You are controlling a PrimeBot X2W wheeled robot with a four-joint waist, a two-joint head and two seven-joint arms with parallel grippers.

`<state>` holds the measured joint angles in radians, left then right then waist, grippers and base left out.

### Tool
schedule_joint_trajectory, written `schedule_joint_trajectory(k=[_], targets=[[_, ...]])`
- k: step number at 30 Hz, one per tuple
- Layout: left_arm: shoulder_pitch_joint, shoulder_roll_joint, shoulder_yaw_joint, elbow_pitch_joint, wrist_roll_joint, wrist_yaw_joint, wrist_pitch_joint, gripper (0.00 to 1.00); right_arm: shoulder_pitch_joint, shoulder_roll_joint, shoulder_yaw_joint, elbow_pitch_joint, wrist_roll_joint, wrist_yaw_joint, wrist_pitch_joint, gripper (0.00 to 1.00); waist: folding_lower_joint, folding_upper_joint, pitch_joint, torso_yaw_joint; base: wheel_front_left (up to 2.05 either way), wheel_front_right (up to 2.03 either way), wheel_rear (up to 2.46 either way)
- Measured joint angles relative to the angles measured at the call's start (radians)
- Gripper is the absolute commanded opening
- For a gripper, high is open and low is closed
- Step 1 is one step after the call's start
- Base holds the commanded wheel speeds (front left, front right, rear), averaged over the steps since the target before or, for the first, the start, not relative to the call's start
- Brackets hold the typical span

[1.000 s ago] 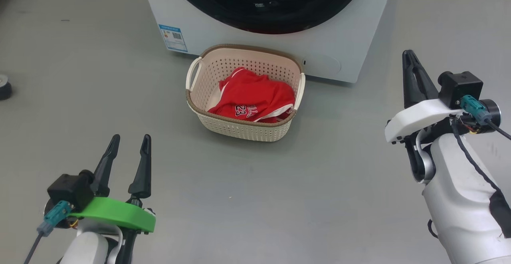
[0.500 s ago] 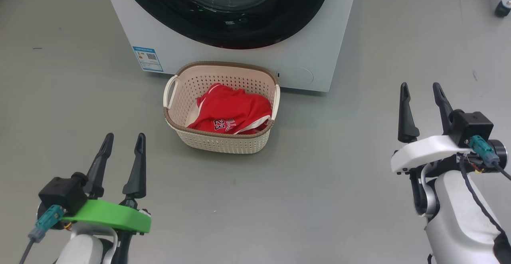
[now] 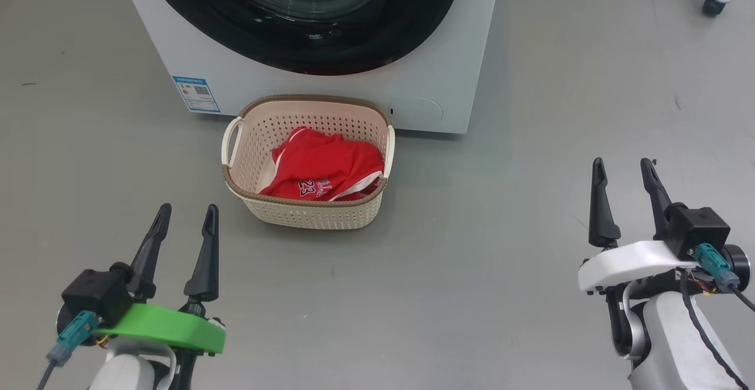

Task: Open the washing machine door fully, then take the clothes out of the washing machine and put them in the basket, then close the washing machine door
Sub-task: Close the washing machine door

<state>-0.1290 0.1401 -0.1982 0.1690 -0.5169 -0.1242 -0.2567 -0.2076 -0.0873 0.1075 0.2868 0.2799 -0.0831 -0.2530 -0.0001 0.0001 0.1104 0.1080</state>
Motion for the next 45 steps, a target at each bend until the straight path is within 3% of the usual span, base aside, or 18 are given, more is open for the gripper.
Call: schedule_joint_trajectory(k=[45], targets=[[0.014, -0.020, 0.006, 0.017, 0.039, 0.000, 0.000, 1.00, 0.118, 0.026, -0.015, -0.114, -0.028, -0.007, 0.000, 1.00, 0.0000, 0.0000, -0.004, -0.017, 0.00, 0.00, 0.00]])
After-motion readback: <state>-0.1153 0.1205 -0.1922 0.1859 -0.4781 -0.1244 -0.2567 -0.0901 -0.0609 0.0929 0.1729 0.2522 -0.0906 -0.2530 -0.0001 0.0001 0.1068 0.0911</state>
